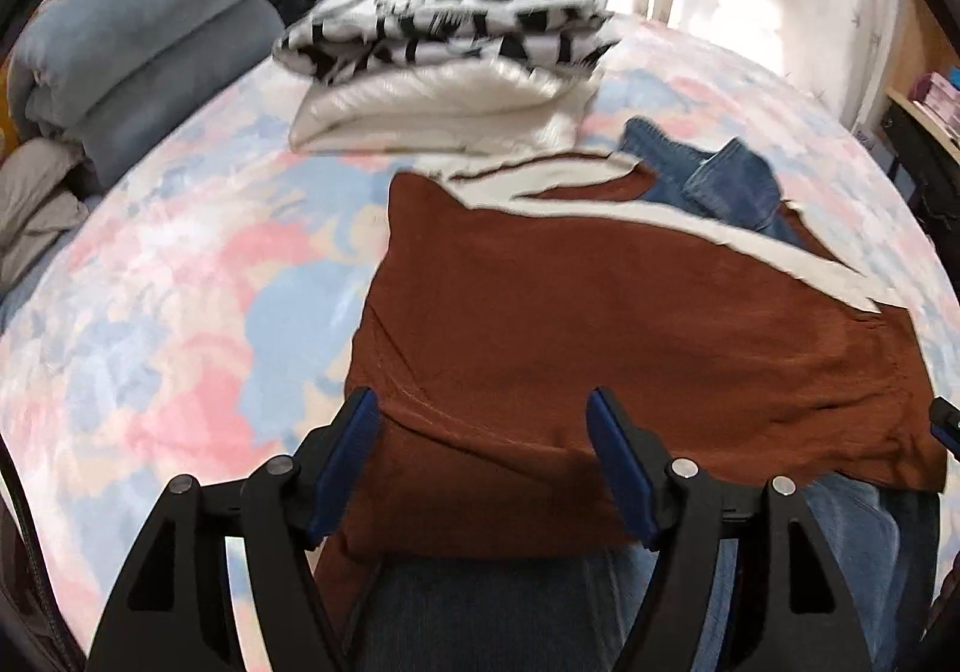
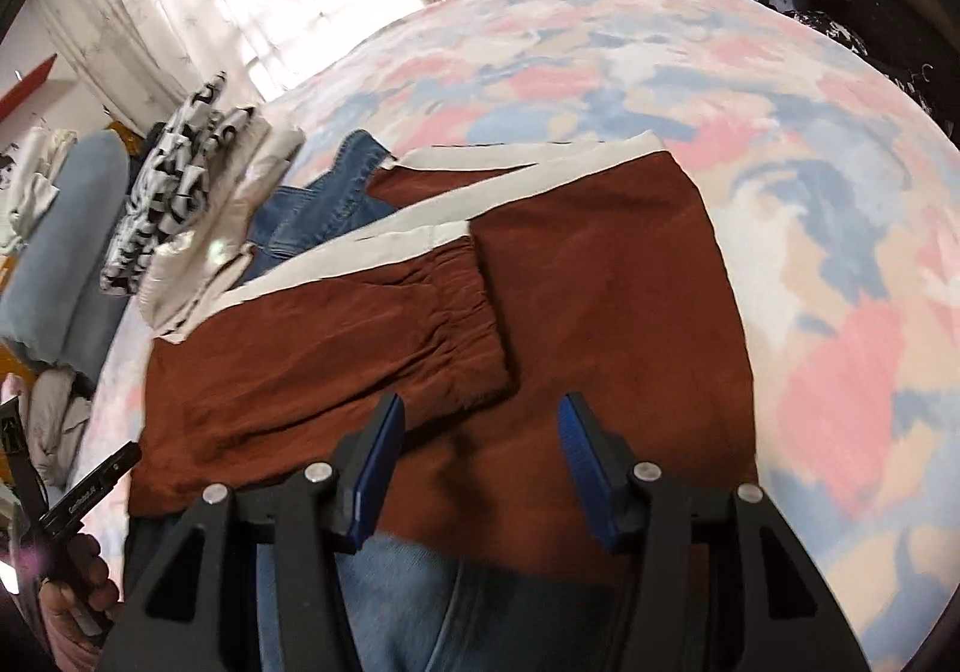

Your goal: Fold large clothes

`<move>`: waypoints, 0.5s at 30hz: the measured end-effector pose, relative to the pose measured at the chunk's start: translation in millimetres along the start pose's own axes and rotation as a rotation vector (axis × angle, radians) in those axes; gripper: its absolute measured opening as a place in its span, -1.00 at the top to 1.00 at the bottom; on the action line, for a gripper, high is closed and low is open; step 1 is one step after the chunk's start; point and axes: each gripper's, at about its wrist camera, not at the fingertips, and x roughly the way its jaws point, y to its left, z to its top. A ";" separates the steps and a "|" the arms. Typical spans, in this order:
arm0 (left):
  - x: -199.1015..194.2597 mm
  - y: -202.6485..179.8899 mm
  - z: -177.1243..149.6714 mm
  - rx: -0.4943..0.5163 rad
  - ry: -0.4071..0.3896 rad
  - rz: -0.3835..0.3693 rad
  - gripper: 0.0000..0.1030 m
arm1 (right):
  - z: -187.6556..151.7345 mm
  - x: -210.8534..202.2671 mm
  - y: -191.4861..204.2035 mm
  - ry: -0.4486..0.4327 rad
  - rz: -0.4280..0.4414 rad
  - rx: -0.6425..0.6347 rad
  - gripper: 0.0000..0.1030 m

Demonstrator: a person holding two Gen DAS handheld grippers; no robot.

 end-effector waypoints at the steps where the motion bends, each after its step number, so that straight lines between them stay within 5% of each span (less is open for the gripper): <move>1: -6.4 -1.8 0.0 0.007 -0.008 0.002 -0.39 | -1.9 -5.2 2.0 -0.003 0.012 0.001 -0.04; 15: -84.0 -14.3 -20.9 0.022 -0.073 -0.009 -0.45 | -24.7 -71.4 41.6 -0.078 0.103 -0.060 -0.05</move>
